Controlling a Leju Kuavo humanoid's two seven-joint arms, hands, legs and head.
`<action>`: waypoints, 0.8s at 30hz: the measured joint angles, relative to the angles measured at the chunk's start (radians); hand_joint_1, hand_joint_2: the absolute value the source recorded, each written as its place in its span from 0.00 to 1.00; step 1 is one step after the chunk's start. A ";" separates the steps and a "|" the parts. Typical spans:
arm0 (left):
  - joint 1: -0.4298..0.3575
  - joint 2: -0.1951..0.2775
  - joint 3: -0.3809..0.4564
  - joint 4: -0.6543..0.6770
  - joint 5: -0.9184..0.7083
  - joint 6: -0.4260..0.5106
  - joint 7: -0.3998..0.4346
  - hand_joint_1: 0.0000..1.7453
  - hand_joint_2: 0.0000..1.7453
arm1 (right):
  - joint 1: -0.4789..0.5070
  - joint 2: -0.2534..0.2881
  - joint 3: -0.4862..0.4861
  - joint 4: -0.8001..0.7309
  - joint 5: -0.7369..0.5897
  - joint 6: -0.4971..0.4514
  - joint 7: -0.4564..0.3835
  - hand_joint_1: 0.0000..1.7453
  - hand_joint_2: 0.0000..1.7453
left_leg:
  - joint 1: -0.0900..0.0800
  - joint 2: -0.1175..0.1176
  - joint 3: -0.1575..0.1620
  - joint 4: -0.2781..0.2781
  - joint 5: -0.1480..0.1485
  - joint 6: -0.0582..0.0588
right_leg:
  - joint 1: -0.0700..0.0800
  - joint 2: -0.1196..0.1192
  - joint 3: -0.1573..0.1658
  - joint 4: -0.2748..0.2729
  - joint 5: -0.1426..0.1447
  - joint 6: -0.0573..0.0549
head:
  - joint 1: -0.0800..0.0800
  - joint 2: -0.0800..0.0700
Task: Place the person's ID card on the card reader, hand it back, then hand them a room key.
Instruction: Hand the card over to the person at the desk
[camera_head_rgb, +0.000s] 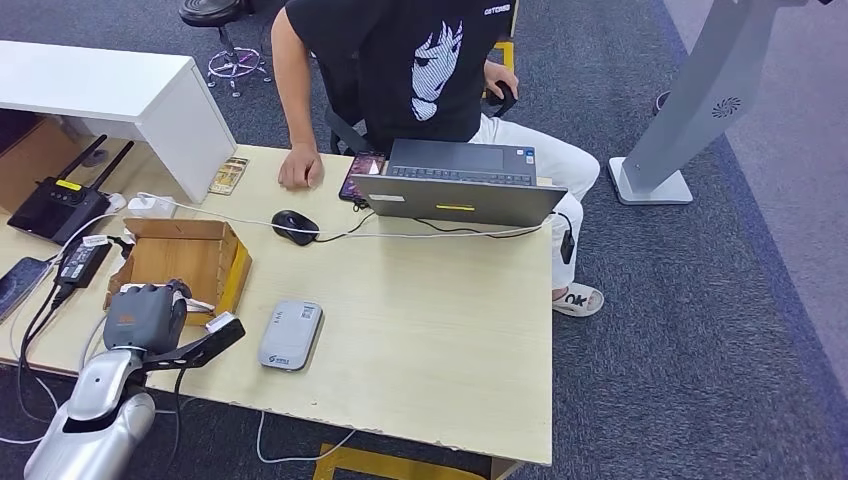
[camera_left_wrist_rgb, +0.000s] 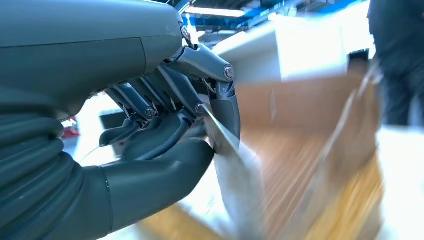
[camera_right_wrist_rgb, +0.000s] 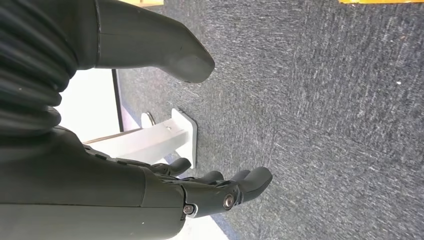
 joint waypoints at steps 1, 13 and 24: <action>-0.003 -0.001 0.007 -0.020 0.022 0.012 -0.010 1.00 1.00 | 0.000 0.000 0.000 0.000 0.001 -0.002 -0.001 0.00 1.00 | 0.000 0.000 0.000 0.000 0.000 0.000 | 0.000 0.000 0.000 0.000 0.000 0.000 | 0.000 0.000; -0.049 -0.002 0.106 -0.185 0.107 0.064 -0.065 1.00 1.00 | -0.001 0.000 0.000 0.000 0.009 -0.016 -0.002 0.00 1.00 | 0.000 0.000 0.000 0.000 0.000 0.000 | 0.000 0.000 0.000 0.000 0.000 0.000 | 0.000 0.000; -0.190 0.012 0.137 -0.212 0.091 0.040 -0.040 1.00 1.00 | -0.005 0.000 0.000 0.000 0.022 -0.019 -0.002 0.00 1.00 | 0.000 -0.001 0.000 0.000 0.001 0.000 | 0.000 -0.001 0.000 0.000 0.001 0.000 | 0.000 0.000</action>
